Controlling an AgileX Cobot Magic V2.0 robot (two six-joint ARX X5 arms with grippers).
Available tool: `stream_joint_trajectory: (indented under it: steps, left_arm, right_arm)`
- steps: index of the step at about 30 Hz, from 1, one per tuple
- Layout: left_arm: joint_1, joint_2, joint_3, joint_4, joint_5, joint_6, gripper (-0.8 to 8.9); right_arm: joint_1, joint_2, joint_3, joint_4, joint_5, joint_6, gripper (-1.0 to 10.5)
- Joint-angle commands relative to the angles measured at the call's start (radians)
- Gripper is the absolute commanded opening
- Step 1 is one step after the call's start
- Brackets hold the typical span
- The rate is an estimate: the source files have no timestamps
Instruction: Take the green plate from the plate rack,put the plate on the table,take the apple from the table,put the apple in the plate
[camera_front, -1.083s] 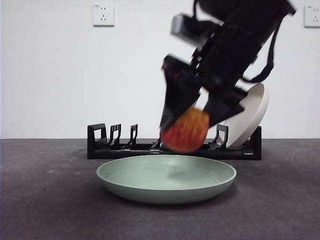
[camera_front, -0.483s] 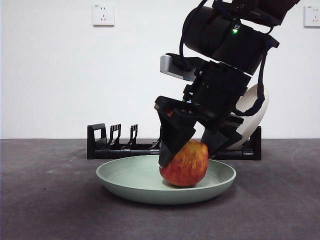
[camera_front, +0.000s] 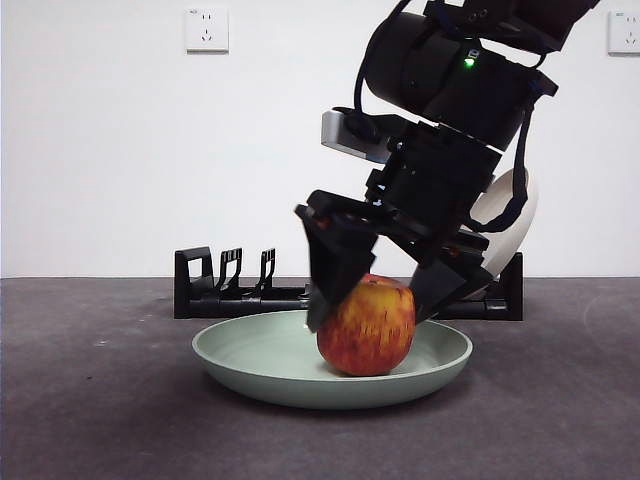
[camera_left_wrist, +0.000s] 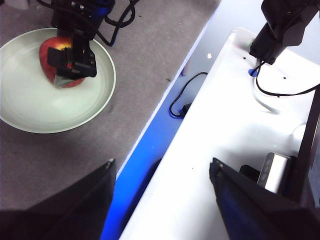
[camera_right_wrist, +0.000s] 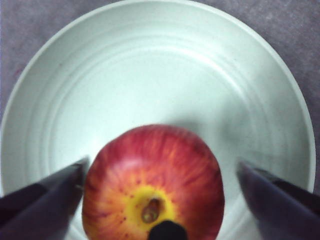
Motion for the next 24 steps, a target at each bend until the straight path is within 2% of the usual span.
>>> stream_joint_trajectory:
  steps: [1,7,11,20,24]
  left_arm:
    - [-0.003,0.0,-0.004,0.001,0.003,-0.003,3.14]
    - [-0.003,0.0,-0.004,-0.001,0.004,-0.003,3.14]
    - [-0.003,0.0,-0.004,-0.001,0.004,-0.003,3.14]
    - [-0.003,0.0,-0.004,-0.001,0.002,-0.003,3.14]
    - [-0.003,0.0,-0.004,0.003,0.002,-0.003,3.14]
  right_arm:
    - [0.004,-0.017,0.002,0.005,-0.002,0.013,5.7]
    - [0.004,-0.129,0.003,-0.022,0.0,0.014,5.7]
    - [0.004,-0.263,0.003,-0.108,0.001,0.027,5.7]
    - [0.004,-0.602,0.003,-0.472,-0.014,0.068,5.7]
    - [0.004,-0.707,0.003,-0.663,-0.107,0.074,5.6]
